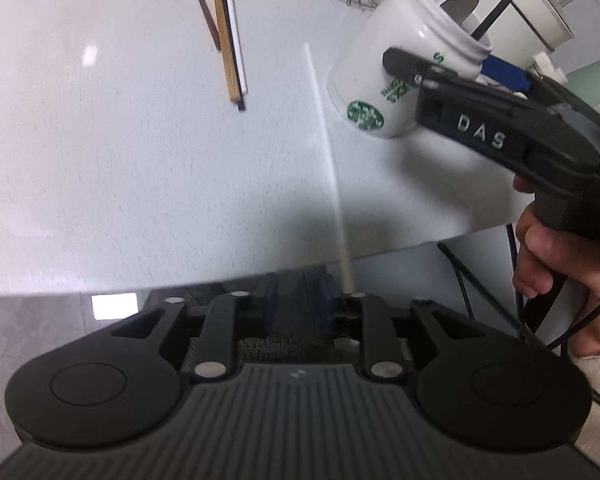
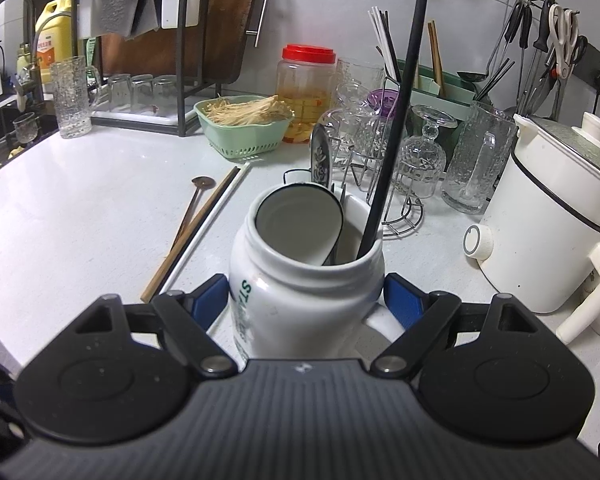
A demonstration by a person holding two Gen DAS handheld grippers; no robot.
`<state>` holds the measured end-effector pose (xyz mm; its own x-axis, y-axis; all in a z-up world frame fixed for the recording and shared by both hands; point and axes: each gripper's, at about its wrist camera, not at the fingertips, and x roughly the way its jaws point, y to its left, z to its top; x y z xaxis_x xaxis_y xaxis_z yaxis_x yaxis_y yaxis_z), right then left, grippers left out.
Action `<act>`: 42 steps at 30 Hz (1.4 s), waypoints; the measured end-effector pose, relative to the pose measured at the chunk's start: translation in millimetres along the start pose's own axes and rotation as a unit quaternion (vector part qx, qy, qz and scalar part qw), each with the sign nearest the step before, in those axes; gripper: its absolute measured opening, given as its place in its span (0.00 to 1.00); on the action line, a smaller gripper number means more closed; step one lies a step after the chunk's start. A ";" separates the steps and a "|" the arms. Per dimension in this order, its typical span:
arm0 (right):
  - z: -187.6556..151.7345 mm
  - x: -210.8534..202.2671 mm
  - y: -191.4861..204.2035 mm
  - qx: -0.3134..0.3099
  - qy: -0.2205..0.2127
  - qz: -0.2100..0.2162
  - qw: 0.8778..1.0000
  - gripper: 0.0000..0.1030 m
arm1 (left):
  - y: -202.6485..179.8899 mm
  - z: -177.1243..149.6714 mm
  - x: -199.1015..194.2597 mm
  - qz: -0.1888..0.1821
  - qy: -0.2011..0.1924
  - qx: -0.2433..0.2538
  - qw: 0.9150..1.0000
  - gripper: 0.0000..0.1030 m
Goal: Organize utensils
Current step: 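Lift the white chopstick off the counter with the left tool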
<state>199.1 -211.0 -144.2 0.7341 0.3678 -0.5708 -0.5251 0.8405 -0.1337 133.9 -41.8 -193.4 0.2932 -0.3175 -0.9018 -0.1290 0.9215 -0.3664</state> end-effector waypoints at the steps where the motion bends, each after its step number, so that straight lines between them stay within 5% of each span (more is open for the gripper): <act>1: 0.0 0.1 -0.2 0.000 0.000 0.000 1.000 0.84 | 0.1 -0.1 2.6 -0.005 0.005 -0.002 1.000 0.34; 7: 0.6 0.1 -2.1 0.002 0.000 0.006 1.000 0.84 | -4.0 0.2 17.4 -0.026 0.031 0.001 0.999 0.37; 21: 0.0 1.6 -11.1 -0.007 -0.005 0.027 1.000 0.84 | -0.3 3.6 17.0 -0.046 0.028 -0.002 0.999 0.37; 31: -0.3 0.3 -21.5 -0.013 -0.003 0.055 0.998 0.83 | 2.4 0.5 11.8 -0.099 0.014 -0.067 0.993 0.46; 42: -4.4 -7.6 -32.0 -0.020 0.002 0.073 0.997 0.82 | 0.0 -5.2 40.2 -0.134 0.041 -0.126 0.982 0.46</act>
<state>208.4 -242.5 -139.2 0.6469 0.4825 -0.5906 -0.6429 0.7615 -0.0821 140.8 -55.8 -230.9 0.2733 -0.5666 -0.7774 -0.2916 0.7213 -0.6282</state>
